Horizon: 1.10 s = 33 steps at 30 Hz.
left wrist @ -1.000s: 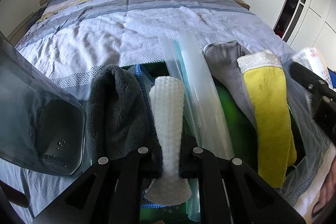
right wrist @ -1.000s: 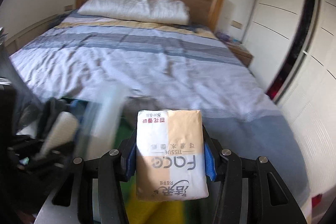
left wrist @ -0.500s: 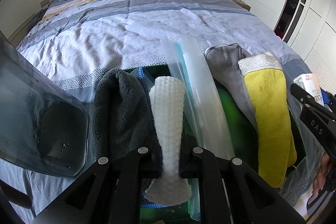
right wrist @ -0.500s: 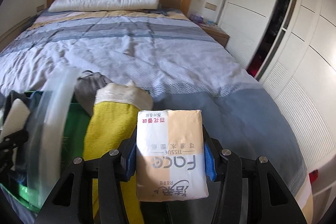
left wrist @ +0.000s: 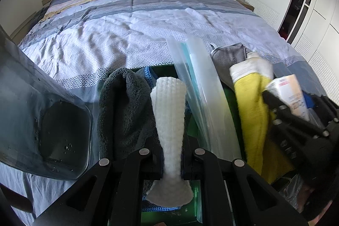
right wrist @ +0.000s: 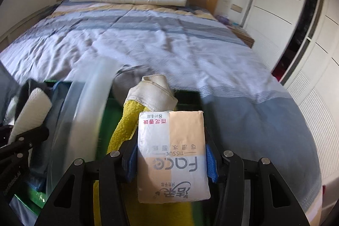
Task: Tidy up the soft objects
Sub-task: 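Press the tissue pack onto the yellow towel while the left tool holds the white towel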
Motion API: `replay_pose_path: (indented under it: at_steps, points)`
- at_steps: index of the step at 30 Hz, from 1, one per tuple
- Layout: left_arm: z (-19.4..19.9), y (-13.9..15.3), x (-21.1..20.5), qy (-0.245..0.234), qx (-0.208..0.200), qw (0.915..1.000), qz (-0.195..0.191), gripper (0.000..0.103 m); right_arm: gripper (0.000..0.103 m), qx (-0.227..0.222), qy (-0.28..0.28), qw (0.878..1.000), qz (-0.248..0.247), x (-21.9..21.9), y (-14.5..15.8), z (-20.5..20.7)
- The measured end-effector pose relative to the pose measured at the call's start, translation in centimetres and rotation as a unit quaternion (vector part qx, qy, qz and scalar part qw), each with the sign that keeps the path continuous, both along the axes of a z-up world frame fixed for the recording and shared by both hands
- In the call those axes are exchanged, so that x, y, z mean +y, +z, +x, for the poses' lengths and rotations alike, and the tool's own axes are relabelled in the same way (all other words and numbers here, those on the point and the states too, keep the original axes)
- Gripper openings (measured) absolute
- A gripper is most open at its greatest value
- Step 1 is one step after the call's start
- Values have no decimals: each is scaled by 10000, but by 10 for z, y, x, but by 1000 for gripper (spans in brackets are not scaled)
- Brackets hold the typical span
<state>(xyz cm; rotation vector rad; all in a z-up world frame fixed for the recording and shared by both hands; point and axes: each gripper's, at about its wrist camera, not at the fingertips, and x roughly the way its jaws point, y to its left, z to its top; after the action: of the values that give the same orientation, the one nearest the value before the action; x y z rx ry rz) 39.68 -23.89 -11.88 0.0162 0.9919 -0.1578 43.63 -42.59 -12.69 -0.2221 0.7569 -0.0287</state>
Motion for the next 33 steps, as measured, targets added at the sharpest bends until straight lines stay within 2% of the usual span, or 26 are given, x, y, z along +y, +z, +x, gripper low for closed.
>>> replay_pose_path:
  at_steps: [5, 18, 33]
  points:
    - [0, 1, 0, -14, -21, 10000, 13, 8, 50, 154, 20, 9999, -9, 0, -13, 10]
    - [0, -2, -4, -3, 30, 10000, 63, 9, 50, -103, 140, 9997, 165, 1, 11, -11]
    - [0, -5, -9, -46, 19, 9999, 98, 9, 51, 42, 192, 9998, 90, 6, 5, -9]
